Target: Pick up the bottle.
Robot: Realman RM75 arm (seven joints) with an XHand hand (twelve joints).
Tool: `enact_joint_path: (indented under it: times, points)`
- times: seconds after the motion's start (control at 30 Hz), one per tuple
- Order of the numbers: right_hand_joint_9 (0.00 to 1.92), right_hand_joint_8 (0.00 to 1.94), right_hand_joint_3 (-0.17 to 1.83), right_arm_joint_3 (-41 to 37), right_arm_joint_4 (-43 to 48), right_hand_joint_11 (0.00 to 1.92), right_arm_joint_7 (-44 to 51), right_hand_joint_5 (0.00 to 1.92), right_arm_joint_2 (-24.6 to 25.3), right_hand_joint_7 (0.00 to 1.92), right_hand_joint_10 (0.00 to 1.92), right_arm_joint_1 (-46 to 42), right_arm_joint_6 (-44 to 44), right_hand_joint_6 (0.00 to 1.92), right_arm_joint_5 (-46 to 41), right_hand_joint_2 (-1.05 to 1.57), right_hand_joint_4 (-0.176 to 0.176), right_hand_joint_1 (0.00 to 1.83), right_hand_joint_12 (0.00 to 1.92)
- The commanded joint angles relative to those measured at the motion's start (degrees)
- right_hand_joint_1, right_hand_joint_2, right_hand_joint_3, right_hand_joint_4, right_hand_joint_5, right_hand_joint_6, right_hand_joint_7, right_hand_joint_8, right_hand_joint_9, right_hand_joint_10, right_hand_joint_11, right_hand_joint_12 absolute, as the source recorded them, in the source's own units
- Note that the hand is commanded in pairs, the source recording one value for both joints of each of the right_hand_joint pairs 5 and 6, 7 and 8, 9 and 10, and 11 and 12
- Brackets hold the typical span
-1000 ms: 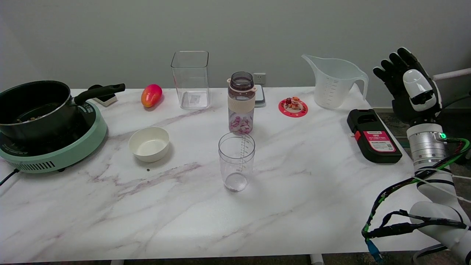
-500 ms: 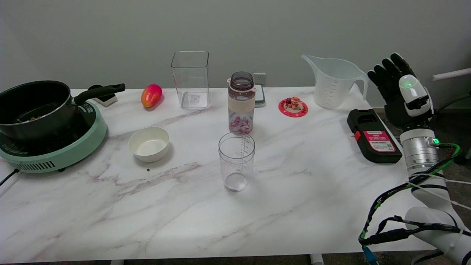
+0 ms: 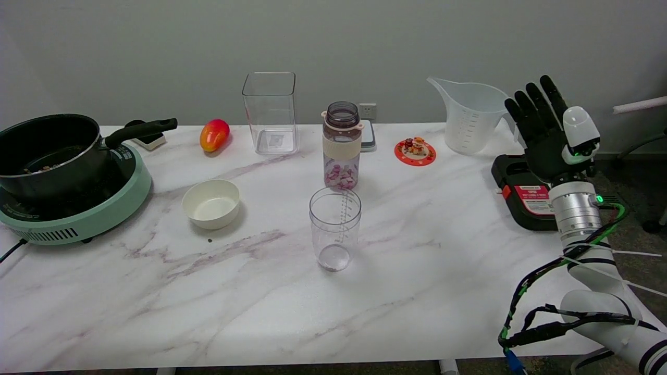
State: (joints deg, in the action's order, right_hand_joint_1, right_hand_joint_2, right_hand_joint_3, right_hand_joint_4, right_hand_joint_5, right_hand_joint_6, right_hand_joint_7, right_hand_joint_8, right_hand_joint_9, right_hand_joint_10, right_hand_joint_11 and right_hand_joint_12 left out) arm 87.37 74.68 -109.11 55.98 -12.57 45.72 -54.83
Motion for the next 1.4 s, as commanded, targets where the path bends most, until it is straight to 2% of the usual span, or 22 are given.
enact_joint_path:
  times: [0.03, 0.07, 0.13, 0.27, 0.43, 0.6, 0.83, 0.93, 1.07, 1.4]
  points:
    - [0.55, 0.47, 0.99, 1.07, -1.56, 0.61, -11.0, 0.47, -1.09, 0.47, 0.55, 6.52, -10.81, 0.47, 17.93, -0.05, 0.0, 1.06, 0.61]
    - [0.56, 0.48, 0.94, 0.84, -2.72, 0.65, -10.72, 0.47, -1.29, 0.48, 0.56, 7.33, -11.43, 0.47, 21.67, -0.05, 0.0, 1.1, 0.65]
    - [0.56, 0.47, 1.06, 0.83, -5.24, 0.67, -8.91, 0.43, -1.75, 0.47, 0.56, 9.02, -11.19, 0.43, 26.21, -0.14, 0.0, 1.15, 0.67]
    - [0.37, 0.3, 1.14, 1.07, -8.95, 0.54, -6.68, 0.29, -1.88, 0.3, 0.37, 12.39, -9.52, 0.29, 31.65, -0.35, 0.0, 1.18, 0.54]
    - [0.32, 0.25, 1.07, 1.03, -9.4, 0.46, 3.64, 0.24, -1.49, 0.25, 0.32, 15.15, -9.87, 0.24, 32.98, -0.4, 0.0, 1.19, 0.46]
    - [0.32, 0.25, 1.13, 1.83, -10.93, 0.45, 12.58, 0.17, -1.38, 0.25, 0.32, 17.57, -10.87, 0.17, 33.4, -0.53, 0.0, 1.21, 0.45]
    - [0.35, 0.33, 1.07, 1.95, -8.57, 0.46, 30.38, 0.16, -0.73, 0.33, 0.35, 19.14, -10.71, 0.16, 33.48, -0.55, 0.0, 1.21, 0.46]
    - [0.39, 0.41, 1.08, 2.05, -8.19, 0.48, 32.23, 0.22, 0.65, 0.41, 0.39, 19.64, -10.99, 0.22, 33.46, -0.53, 0.0, 1.21, 0.48]
    - [0.47, 0.53, 1.1, 1.99, -9.44, 0.54, 32.43, 0.45, 3.14, 0.53, 0.47, 20.55, -10.63, 0.45, 33.98, -0.47, 0.0, 1.21, 0.54]
    - [0.49, 0.53, 1.16, 4.85, -12.86, 0.56, 33.85, 0.41, 3.6, 0.53, 0.49, 24.38, -11.07, 0.41, 38.39, -0.66, 0.0, 1.23, 0.56]
